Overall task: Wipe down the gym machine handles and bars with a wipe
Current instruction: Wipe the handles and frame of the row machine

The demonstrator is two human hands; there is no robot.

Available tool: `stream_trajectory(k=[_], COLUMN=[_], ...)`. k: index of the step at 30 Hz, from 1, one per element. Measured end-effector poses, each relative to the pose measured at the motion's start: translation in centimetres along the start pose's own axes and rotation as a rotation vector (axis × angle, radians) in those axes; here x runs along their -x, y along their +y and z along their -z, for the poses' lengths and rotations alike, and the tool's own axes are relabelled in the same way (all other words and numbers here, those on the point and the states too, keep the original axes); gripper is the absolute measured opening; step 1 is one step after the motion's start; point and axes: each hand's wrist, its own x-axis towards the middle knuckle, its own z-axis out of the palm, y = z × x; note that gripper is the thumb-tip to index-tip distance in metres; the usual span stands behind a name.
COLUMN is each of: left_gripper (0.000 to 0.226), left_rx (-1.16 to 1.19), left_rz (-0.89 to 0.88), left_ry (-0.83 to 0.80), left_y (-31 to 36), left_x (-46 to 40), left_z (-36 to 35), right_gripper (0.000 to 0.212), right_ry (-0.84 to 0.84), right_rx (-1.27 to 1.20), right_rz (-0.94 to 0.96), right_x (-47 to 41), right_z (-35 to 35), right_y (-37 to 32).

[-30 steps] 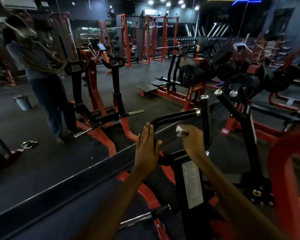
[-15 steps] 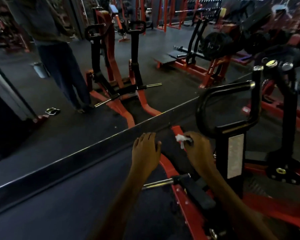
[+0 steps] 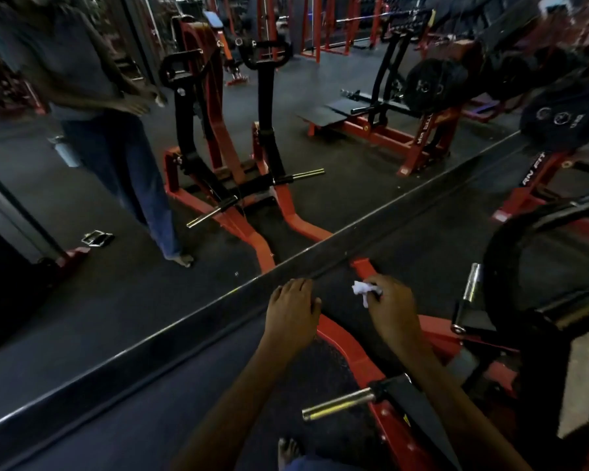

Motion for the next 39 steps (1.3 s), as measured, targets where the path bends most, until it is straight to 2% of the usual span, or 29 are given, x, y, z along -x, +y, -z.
stream_trajectory(k=[2,6,12,14,19,22,23,27,30,33,35,37,39], left_gripper=[0.042,0.043,0.044,0.044,0.046,0.044,0.045,0.043,0.045,0.059,0.053,0.048,0.050], left_rx=[-0.015,-0.075,-0.049,-0.040,0.018,0.066,0.084,0.207,0.322,0.512,0.651,0.763,0.844], left_rz=[-0.025,-0.142,-0.274,-0.340,-0.589,-0.740,-0.809,-1.080,-1.251,-1.393,-1.489,-1.557,-1.554], left_ry=[-0.041,-0.071,-0.137,-0.159,-0.252,-0.297,-0.315,-0.347,-0.406,-0.425,-0.433,-0.457,-0.533], left_y=[-1.1,-2.3,-2.5,-1.8,1.5,4.7,5.9,10.5,15.4,19.9,22.7,25.5,28.2], left_x=[-3.2,-10.6,-19.3,-22.5,-30.3,-34.1,-35.2,-37.7,-37.4,-34.9,-32.7,-30.9,-29.6], left_z=[0.6,1.5,0.6,0.0,-2.6,-3.4,-3.6,-4.1,-4.6,-4.1,-3.0,-2.0,-1.6], right_gripper=[0.016,0.023,0.023,0.025,0.014,0.027,0.024,0.029,0.025,0.018,0.021,0.023,0.020], right_ry=[0.009,0.074,0.151,0.220,0.372,0.567,0.625,0.754,1.060,1.333,1.453,1.388,1.094], right_rx=[0.010,0.030,0.102,0.114,0.148,0.068,0.085,0.154,0.338,0.568,0.787,0.874,0.902], right_rz=[-0.040,-0.105,-0.181,-0.247,-0.436,-0.525,-0.571,-0.783,-0.739,-0.614,-0.553,-0.654,-0.939], right_x=[-2.5,-8.1,-14.5,-16.2,-18.5,-19.4,-19.8,-20.1,-19.2,-17.3,-16.4,-16.0,-15.9], right_z=[-1.2,-3.4,-4.7,-4.5,-2.8,-1.2,-0.7,1.2,2.2,4.2,7.1,11.1,13.9], right_y=[0.0,0.3,1.4,2.1,5.3,4.9,4.4,2.1,-0.9,-4.4,-6.4,-6.2,-3.9])
